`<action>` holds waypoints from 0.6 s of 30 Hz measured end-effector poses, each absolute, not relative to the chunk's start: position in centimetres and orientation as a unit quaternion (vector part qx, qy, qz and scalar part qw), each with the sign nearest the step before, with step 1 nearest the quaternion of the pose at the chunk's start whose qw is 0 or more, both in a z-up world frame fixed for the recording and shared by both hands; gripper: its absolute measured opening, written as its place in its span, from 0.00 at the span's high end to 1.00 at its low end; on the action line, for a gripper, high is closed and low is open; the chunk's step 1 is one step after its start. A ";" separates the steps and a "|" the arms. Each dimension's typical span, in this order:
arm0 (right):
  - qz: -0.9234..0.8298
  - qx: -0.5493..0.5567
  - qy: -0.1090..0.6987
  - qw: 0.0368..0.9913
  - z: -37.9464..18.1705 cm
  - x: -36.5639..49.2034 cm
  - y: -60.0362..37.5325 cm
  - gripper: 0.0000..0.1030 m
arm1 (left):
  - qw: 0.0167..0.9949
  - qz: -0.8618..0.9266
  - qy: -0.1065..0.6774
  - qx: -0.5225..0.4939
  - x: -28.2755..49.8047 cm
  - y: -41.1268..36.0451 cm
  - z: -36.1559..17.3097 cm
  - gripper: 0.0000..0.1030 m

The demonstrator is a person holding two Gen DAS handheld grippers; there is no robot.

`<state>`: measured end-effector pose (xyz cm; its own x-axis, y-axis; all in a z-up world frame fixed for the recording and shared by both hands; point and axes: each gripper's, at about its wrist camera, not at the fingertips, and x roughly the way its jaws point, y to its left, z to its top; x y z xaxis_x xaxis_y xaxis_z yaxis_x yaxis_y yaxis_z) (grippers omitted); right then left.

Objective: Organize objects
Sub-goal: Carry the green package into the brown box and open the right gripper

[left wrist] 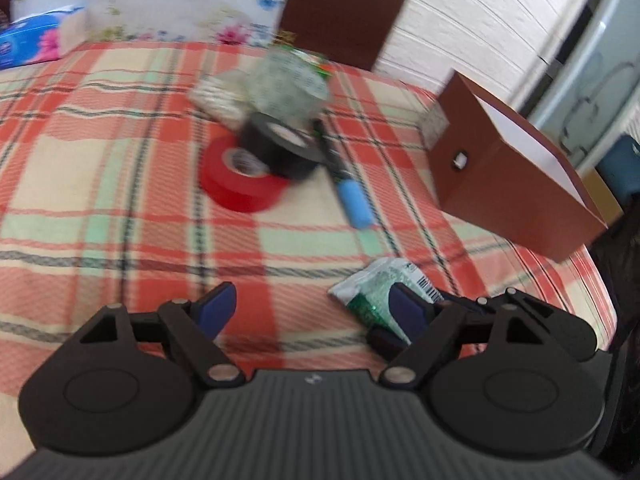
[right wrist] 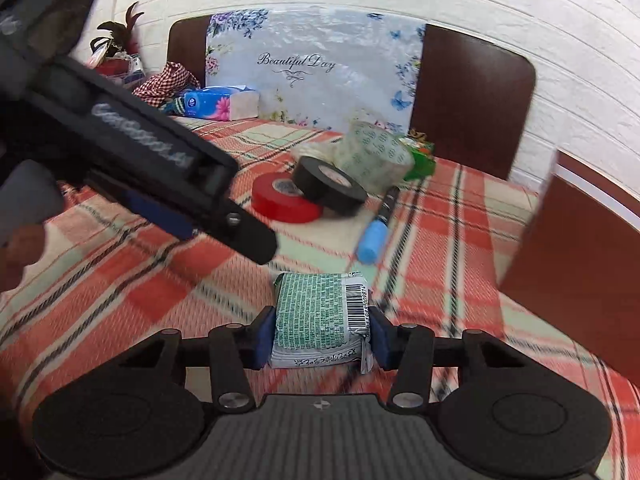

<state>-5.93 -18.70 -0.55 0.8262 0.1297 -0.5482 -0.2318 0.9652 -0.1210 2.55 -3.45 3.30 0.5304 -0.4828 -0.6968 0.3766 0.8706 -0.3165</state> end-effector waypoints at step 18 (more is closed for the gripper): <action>-0.008 -0.029 0.139 0.990 1.7 -8.2 -25.4 0.54 | 0.841 -0.378 0.384 0.042 2.1 -16.5 9.5 0.60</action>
<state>-8.21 -25.43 1.74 0.9614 -0.0235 -0.2741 0.0073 0.9982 -0.0601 2.07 -16.55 9.49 0.4195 -0.6037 -0.6779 0.6679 0.7110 -0.2198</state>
